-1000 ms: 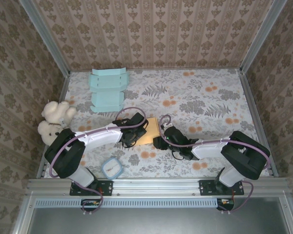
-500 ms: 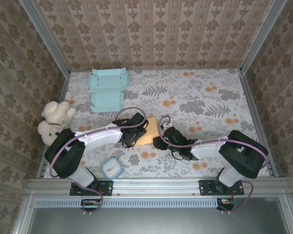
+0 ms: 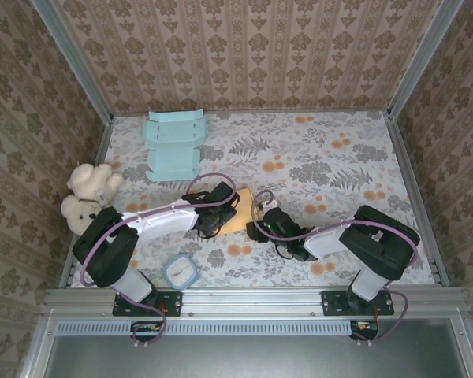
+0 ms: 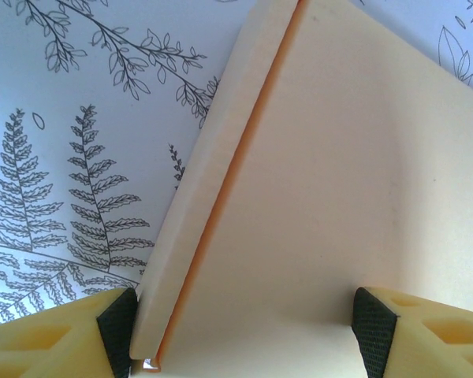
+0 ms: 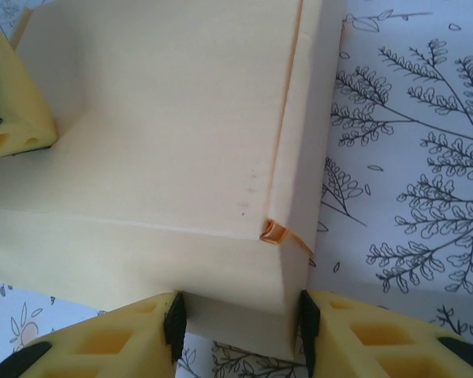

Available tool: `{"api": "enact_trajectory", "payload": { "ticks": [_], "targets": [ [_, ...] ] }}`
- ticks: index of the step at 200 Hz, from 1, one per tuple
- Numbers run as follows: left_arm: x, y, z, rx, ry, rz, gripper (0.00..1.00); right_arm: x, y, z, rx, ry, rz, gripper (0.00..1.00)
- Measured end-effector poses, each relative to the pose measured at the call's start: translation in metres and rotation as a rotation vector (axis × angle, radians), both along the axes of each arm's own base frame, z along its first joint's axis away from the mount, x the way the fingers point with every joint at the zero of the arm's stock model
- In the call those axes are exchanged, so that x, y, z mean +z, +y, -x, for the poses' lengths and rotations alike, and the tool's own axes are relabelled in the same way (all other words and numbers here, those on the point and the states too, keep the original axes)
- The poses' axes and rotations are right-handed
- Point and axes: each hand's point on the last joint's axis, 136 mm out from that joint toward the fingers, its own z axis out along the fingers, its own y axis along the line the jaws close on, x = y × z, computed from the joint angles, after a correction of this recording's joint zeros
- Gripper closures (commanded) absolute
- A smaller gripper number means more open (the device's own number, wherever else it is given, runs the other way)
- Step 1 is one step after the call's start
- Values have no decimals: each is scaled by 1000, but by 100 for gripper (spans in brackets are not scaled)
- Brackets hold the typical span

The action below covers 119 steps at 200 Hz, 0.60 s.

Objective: Fold the paper box

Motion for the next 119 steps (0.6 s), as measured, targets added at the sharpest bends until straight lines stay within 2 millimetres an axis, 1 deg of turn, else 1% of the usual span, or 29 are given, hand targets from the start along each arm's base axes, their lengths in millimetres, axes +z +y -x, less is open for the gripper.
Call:
{"api": "enact_trajectory", "payload": {
  "ticks": [32, 66, 119],
  "targets": [
    [0, 1, -2, 7, -4, 2, 27, 1, -1, -4, -2, -50, 13, 52],
    [0, -1, -4, 9, -9, 7, 27, -1, -3, -12, -15, -113, 72, 51],
    [-1, 2, -11, 35, -26, 3, 28, -3, 4, -33, -31, -210, 137, 50]
  ]
}}
